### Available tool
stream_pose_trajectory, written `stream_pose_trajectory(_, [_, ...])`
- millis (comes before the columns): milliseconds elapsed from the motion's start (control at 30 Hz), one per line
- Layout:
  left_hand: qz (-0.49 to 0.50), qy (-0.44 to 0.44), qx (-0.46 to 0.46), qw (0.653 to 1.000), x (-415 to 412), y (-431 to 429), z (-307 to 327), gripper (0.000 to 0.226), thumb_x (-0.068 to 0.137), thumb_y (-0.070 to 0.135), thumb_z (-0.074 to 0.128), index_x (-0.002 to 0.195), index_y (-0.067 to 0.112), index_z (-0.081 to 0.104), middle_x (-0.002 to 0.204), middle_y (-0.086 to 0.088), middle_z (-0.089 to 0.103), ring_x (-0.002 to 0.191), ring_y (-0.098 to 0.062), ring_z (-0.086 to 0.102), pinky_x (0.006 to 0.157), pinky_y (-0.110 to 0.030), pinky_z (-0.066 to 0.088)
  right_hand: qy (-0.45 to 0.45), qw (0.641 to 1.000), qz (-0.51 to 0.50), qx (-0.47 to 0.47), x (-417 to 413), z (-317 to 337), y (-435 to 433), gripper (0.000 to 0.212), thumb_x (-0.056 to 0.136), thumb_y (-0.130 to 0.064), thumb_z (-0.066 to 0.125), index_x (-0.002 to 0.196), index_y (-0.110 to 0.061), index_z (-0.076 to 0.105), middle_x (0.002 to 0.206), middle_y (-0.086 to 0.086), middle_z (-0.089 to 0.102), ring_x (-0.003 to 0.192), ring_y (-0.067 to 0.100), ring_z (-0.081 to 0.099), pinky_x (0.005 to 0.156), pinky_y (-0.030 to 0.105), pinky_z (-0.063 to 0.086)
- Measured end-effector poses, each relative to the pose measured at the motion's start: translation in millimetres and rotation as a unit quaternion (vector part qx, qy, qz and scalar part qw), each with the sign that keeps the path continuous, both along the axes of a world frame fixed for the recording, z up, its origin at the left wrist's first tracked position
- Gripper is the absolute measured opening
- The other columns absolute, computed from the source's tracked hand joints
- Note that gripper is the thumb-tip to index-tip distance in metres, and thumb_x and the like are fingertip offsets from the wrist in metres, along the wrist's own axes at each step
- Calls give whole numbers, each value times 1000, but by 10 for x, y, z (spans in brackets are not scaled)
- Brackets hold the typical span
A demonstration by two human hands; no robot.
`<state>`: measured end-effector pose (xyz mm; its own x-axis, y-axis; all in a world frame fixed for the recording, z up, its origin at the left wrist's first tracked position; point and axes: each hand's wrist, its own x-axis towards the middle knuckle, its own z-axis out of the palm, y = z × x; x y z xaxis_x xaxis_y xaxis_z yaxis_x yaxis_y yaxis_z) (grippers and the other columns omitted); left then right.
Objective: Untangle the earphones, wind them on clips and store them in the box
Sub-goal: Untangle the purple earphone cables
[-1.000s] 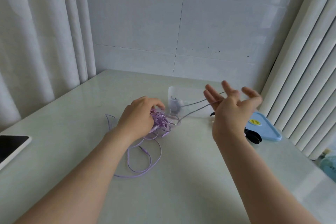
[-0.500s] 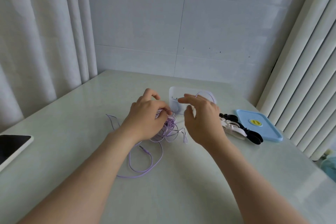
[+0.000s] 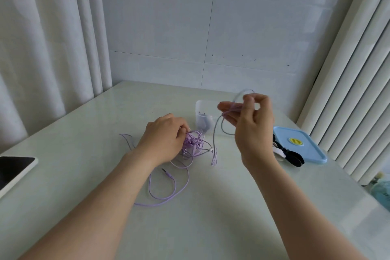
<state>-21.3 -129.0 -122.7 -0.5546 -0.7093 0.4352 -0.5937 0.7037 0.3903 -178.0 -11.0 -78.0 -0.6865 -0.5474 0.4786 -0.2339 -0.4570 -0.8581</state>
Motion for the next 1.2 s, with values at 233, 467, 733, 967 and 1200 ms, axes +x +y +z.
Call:
stream_pose_trajectory(233, [-86, 31, 22, 996, -10, 72, 93, 63, 75, -16, 46, 101, 36, 71, 109, 11, 56, 103, -20, 56, 95, -44, 47, 177, 935, -185, 246, -214, -5, 70, 25, 106, -16, 44, 113, -24, 68, 78, -1, 75, 71, 25, 70, 58, 33, 52])
stream_pose_trajectory(467, [-104, -14, 105, 989, -28, 167, 106, 42, 80, 63, 53, 115, 43, 65, 110, 19, 61, 108, -9, 58, 106, -41, 40, 334, 773, -228, 488, -157, -22, 161, 24, 97, -18, 41, 78, -8, 53, 75, 7, 52, 60, 24, 44, 62, 35, 36])
stream_pose_trajectory(733, [-100, -111, 69, 986, -18, 153, 67, 64, 61, 61, 67, 124, 51, 57, 121, 18, 46, 117, -12, 42, 103, -38, 33, 390, 702, -247, 542, -209, -37, 215, 22, 94, -13, 51, 75, -16, 40, 77, 3, 45, 79, 32, 52, 67, 34, 39])
stream_pose_trajectory(967, [-104, -104, 49, 988, -33, 161, 49, 50, 63, 58, 65, 111, 47, 55, 109, 25, 47, 113, -8, 38, 95, -34, 29, 470, 737, -201, 442, -245, -73, 111, 19, 89, -11, 59, 103, -16, 71, 110, 10, 63, 105, 33, 54, 86, 38, 45])
stream_pose_trajectory(1200, [-88, -45, 33, 995, -79, 144, 42, 24, 83, 40, 63, 106, 42, 61, 102, 17, 61, 109, -17, 51, 97, -40, 37, 414, 849, -22, 328, -11, -218, 1, 25, 95, -19, 54, 114, -23, 70, 95, -7, 72, 88, 17, 64, 76, 33, 52])
